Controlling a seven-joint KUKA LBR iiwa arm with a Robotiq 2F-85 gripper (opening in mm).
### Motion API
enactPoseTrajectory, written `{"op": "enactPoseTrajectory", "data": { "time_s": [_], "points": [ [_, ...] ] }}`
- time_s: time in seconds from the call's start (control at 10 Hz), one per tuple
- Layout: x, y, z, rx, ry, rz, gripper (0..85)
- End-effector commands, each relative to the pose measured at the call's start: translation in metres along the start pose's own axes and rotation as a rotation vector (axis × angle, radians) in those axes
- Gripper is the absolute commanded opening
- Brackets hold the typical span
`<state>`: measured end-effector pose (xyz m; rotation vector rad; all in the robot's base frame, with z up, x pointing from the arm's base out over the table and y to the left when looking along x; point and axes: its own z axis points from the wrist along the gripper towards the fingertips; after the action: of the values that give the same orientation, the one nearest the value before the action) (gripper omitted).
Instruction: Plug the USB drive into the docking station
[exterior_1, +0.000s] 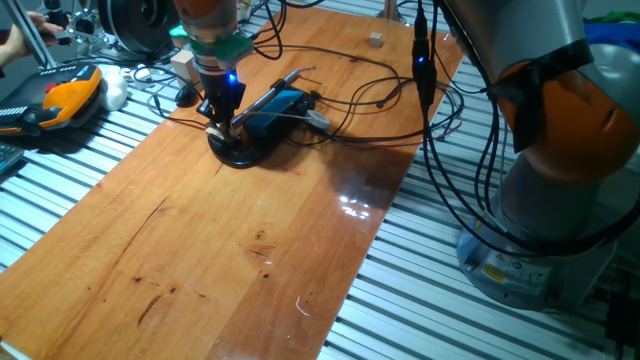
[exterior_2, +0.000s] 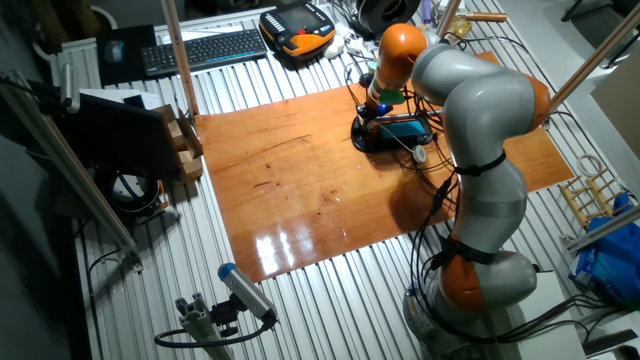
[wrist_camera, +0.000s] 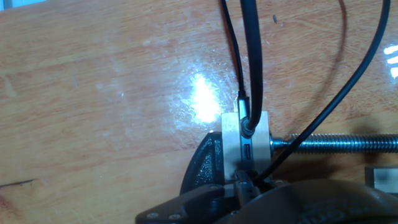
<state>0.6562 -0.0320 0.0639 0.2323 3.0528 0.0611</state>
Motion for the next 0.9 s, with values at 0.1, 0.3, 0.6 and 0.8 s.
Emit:
{"op": "enactPoseTrajectory", "data": {
  "time_s": [0.1,0.3,0.6,0.8],
  "points": [
    [0.0002,-0.0001,0.0006,0.0,0.001,0.002,0.0],
    [0.0002,0.0,0.0,-0.001,-0.002,-0.005,0.0],
    [0.0,0.0007,-0.0025,0.013,-0.022,0.002,17.0],
    [-0.0001,0.0008,-0.0028,0.014,-0.03,0.007,17.0]
  ]
}}
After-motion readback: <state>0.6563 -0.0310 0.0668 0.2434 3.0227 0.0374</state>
